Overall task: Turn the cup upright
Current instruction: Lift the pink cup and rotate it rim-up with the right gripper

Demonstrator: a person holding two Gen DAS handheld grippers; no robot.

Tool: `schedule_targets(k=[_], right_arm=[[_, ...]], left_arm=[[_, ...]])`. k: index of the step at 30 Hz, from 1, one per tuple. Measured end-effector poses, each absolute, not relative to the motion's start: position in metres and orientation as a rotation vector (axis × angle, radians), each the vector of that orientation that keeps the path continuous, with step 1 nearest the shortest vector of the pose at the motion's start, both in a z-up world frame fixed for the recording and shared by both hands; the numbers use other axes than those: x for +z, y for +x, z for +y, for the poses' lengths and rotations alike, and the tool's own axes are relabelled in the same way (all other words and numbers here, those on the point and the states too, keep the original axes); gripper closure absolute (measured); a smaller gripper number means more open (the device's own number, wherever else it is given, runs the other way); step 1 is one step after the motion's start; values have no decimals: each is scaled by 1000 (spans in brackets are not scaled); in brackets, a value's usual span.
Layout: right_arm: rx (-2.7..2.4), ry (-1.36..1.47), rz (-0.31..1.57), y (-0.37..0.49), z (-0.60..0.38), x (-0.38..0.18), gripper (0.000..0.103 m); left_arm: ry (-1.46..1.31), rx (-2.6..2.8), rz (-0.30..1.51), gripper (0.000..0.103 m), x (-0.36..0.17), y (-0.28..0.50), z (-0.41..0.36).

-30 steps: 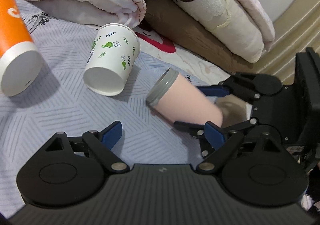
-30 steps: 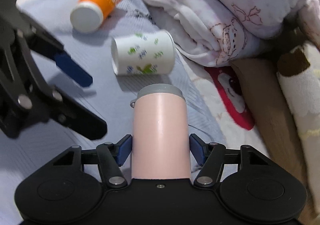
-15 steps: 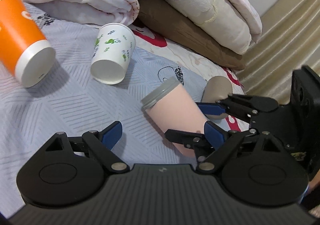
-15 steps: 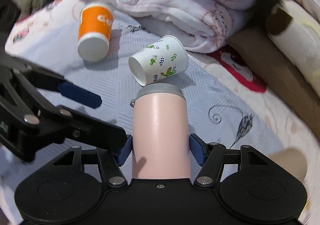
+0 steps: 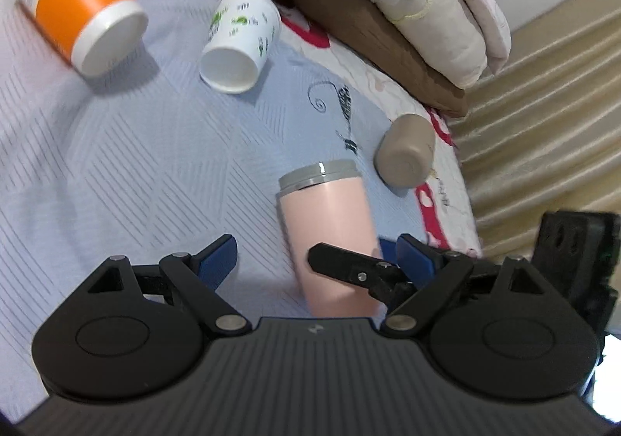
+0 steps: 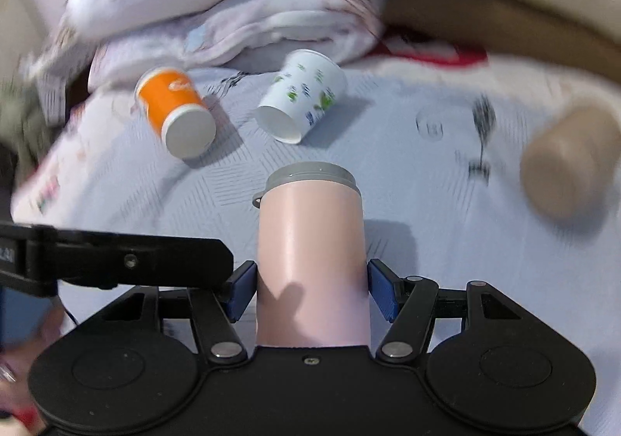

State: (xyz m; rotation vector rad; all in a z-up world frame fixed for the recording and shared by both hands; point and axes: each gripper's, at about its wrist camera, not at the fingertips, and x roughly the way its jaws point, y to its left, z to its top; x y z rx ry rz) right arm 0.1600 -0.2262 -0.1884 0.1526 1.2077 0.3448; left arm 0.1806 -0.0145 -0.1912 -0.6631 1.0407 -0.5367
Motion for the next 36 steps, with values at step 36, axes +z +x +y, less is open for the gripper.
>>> schedule_targets(k=[36], right_arm=[[433, 129, 1219, 131, -249, -194, 34]], left_arm=[[-537, -662, 1182, 42, -201, 191, -68]])
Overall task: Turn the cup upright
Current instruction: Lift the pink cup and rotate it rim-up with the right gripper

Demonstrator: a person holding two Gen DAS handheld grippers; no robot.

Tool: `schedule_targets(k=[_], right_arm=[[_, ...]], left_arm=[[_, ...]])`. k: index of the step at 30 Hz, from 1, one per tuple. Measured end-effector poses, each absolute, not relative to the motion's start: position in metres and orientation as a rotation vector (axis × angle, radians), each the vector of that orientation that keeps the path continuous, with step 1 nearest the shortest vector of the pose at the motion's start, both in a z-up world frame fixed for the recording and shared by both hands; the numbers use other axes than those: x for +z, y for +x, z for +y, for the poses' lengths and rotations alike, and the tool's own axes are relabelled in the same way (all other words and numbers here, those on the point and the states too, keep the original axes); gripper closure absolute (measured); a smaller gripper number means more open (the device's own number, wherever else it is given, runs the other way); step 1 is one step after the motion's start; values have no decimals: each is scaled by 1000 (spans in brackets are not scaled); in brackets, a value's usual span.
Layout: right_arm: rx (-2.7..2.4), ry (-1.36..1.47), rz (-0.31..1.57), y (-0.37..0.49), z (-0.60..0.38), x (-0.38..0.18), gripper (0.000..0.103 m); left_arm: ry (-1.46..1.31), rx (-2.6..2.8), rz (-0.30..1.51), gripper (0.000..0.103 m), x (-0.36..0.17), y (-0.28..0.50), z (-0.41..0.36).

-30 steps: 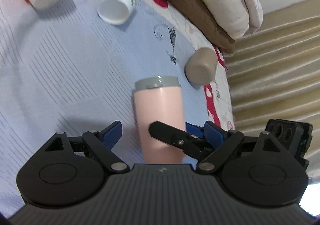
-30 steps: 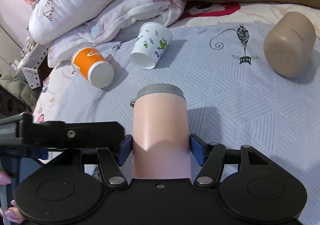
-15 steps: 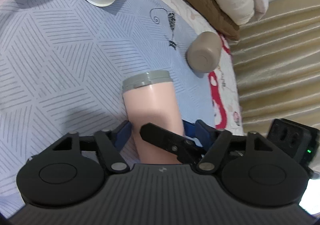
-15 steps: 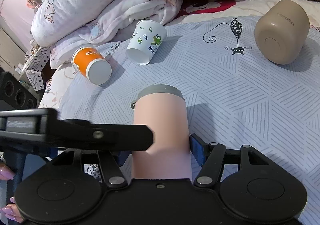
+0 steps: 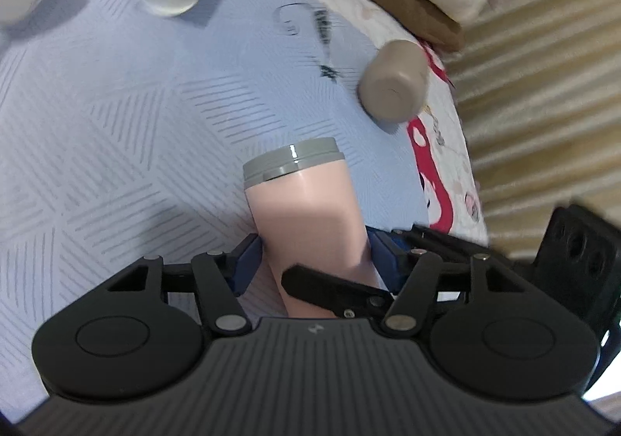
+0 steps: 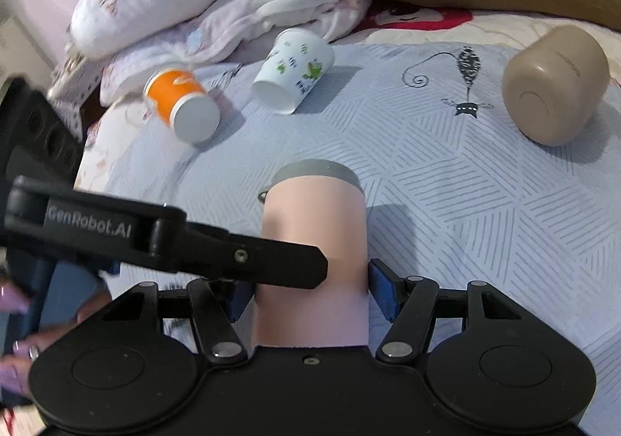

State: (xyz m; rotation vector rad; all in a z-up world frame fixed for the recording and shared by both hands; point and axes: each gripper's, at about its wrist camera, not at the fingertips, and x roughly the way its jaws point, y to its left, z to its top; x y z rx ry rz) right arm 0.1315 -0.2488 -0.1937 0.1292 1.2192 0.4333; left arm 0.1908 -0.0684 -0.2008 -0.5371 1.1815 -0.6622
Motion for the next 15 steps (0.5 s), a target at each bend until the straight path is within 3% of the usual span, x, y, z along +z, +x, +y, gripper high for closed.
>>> schedule_targets(k=[15], right_arm=[[548, -143, 1056, 112, -220, -173, 32]], left_arm=[[-183, -769, 930, 51, -152, 161, -66]])
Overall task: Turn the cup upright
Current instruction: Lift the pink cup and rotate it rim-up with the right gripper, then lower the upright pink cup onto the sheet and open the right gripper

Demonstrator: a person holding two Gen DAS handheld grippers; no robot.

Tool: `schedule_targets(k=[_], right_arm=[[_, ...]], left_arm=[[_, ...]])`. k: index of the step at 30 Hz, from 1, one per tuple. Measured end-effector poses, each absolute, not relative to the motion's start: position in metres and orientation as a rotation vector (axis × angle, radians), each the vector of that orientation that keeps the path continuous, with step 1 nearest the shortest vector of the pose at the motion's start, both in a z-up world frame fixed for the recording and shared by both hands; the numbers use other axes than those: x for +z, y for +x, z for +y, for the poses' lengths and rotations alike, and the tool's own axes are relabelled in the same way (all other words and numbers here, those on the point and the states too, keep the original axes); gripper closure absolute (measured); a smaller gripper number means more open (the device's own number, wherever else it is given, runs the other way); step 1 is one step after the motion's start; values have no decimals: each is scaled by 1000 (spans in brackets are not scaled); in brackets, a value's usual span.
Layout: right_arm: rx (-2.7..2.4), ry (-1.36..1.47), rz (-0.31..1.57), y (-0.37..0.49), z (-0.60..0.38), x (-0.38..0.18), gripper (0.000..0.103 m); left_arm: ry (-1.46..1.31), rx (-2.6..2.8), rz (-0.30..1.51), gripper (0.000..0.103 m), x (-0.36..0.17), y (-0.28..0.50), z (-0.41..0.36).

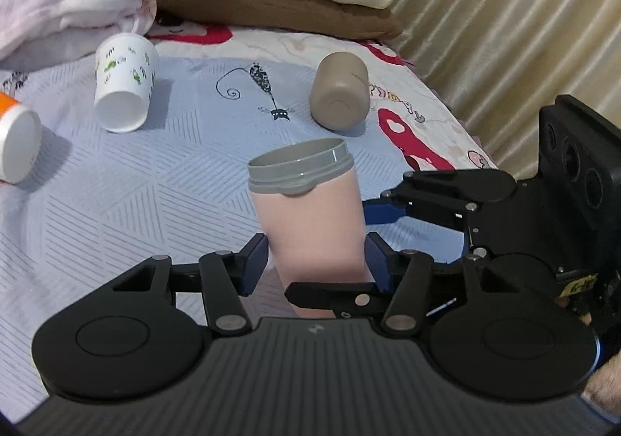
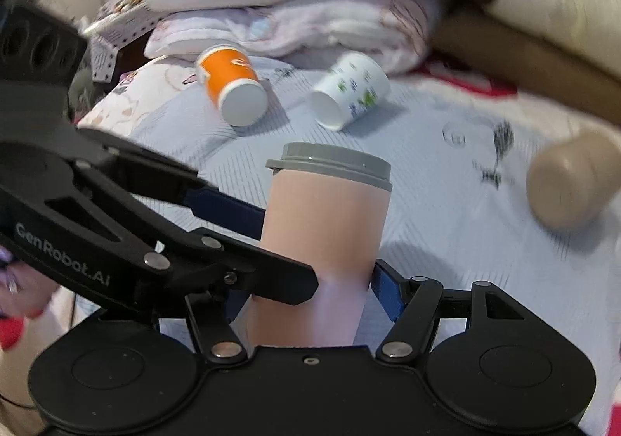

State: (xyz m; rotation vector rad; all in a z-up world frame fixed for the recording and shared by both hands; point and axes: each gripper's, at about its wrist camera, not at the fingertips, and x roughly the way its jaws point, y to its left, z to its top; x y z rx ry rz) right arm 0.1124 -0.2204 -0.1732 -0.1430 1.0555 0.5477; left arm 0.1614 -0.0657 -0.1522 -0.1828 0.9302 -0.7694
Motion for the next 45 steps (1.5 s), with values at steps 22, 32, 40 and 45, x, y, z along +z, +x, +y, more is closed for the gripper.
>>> schedule_targets(k=[22, 32, 40, 45], right_arm=[[467, -355, 666, 104, -197, -180, 33], [435, -304, 710, 116, -197, -191, 36], [436, -274, 718, 114, -201, -198, 36], [404, -243, 727, 117, -201, -198, 35]], left_arm=[[-55, -745, 679, 53, -135, 151, -61], [-127, -735, 714, 54, -154, 164, -57], [-131, -734, 714, 54, -158, 163, -58], [-163, -733, 747, 53, -157, 171, -58]])
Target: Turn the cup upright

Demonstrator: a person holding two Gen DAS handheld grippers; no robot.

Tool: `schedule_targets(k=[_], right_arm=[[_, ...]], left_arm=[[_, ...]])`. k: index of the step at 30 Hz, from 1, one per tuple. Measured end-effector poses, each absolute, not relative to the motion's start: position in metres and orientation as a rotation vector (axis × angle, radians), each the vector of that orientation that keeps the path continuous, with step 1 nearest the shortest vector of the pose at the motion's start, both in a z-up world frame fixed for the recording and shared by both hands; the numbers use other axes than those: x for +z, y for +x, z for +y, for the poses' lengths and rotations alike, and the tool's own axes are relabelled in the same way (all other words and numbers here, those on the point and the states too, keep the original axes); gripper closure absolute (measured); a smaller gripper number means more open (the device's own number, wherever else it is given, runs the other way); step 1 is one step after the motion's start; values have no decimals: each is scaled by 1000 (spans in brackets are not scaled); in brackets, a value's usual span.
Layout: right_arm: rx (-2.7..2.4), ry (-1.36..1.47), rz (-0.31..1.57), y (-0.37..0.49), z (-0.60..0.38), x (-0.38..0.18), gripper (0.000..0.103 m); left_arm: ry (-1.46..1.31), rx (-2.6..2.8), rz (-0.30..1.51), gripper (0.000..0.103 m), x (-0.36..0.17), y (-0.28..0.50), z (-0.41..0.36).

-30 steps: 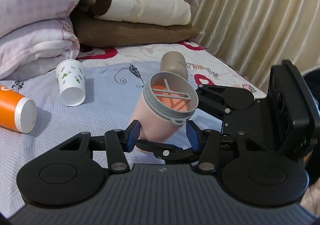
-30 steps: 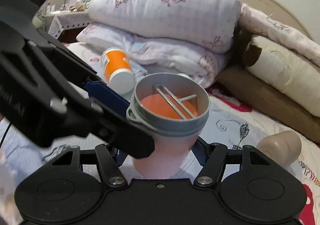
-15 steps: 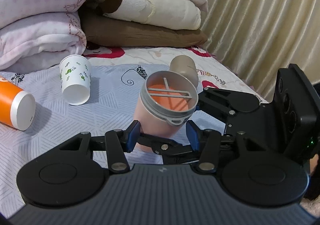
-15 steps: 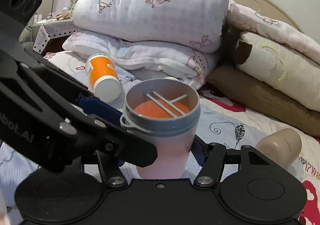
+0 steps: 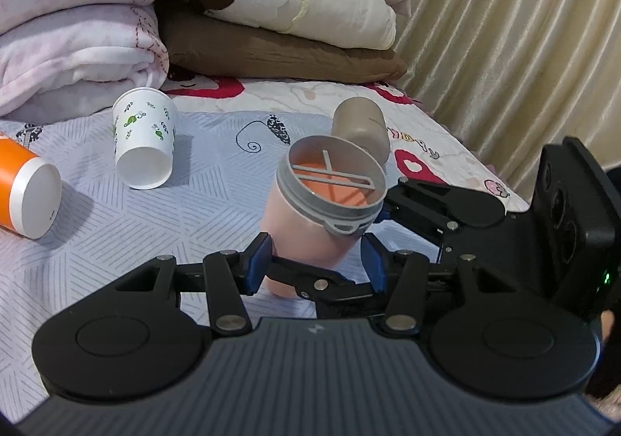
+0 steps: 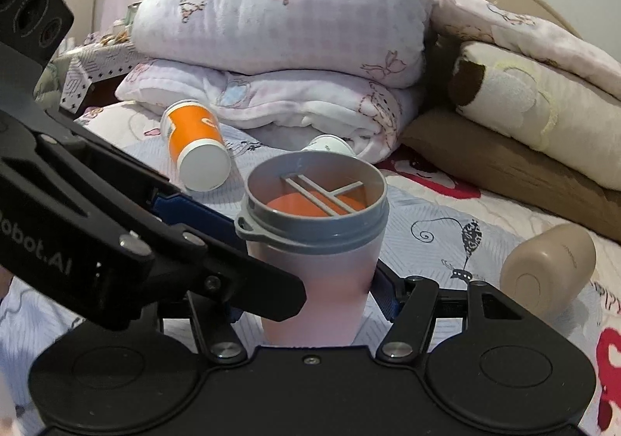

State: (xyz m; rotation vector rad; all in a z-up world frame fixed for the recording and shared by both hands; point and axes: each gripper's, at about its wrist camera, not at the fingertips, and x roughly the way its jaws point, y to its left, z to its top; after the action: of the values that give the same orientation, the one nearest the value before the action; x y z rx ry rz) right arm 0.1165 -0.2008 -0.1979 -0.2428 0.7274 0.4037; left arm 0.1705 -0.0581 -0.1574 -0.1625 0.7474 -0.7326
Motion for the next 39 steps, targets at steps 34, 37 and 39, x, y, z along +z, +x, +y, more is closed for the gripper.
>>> schedule_targets(k=[34, 37, 39], right_arm=[[77, -81, 860, 46, -220, -67, 10], [49, -56, 875, 39, -223, -38, 10], [50, -33, 890, 35, -226, -20, 9]], left_arm=[[-21, -303, 936, 30, -25, 89, -22], [11, -288, 915, 21, 2, 78, -19], [31, -264, 903, 15, 16, 71, -19]])
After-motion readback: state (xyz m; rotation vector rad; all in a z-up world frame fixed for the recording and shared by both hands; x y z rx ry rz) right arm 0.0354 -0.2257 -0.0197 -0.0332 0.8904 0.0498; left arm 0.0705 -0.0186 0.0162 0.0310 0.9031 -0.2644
